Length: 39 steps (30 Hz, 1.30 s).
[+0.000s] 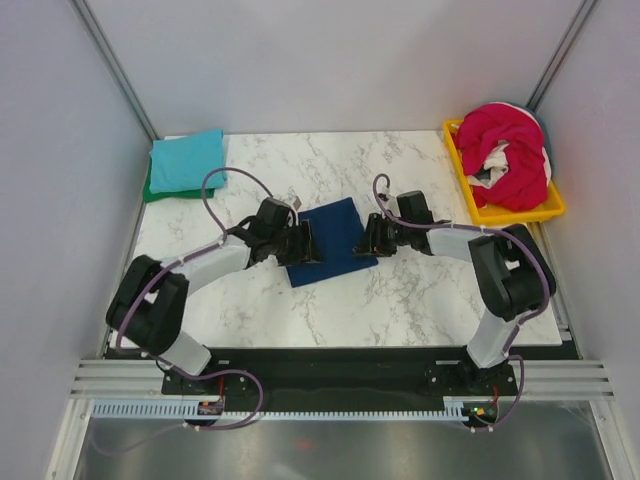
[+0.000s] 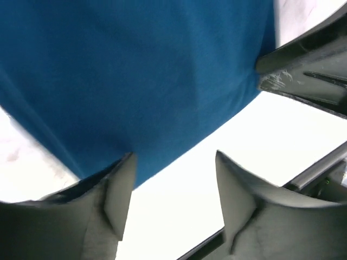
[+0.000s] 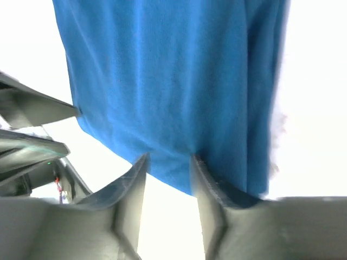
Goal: Fold and stack the t-shirts
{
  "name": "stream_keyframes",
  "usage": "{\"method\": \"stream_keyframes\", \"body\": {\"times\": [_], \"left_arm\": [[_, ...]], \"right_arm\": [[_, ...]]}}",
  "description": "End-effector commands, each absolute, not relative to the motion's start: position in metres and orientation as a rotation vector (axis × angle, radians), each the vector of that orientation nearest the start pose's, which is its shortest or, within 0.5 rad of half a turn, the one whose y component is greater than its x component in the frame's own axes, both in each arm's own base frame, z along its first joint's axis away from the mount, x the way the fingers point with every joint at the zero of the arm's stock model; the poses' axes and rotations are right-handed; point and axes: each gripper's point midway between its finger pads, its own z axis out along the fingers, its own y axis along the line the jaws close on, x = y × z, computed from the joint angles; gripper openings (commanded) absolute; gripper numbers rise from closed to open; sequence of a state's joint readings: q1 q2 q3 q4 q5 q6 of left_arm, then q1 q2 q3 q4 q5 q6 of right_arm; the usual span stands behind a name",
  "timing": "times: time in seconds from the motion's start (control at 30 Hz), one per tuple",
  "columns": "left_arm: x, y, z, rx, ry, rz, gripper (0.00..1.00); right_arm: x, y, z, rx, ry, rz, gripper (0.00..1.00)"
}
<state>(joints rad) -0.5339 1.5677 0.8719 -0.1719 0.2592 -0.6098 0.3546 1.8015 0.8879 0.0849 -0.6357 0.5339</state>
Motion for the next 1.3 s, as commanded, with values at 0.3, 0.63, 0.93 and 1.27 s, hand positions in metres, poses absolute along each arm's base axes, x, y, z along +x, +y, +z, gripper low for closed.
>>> {"method": "stream_keyframes", "body": {"times": [0.3,0.63,0.93,1.27], "left_arm": [[0.362,-0.142,0.127,-0.216,2.284,-0.529,0.93],[0.408,-0.149,0.076,-0.218,2.275,-0.669,1.00],[0.404,-0.152,0.029,-0.268,2.379,-0.681,0.96],[0.396,-0.184,0.017,-0.151,2.414,-0.924,0.32]], "right_arm": [[0.317,0.222,0.143,-0.162,2.264,0.813,0.76],[0.234,0.244,0.078,-0.208,2.355,0.896,0.78],[0.231,0.241,0.056,-0.251,2.314,0.869,0.79],[0.236,0.228,0.036,-0.151,2.307,0.795,0.78]]}}
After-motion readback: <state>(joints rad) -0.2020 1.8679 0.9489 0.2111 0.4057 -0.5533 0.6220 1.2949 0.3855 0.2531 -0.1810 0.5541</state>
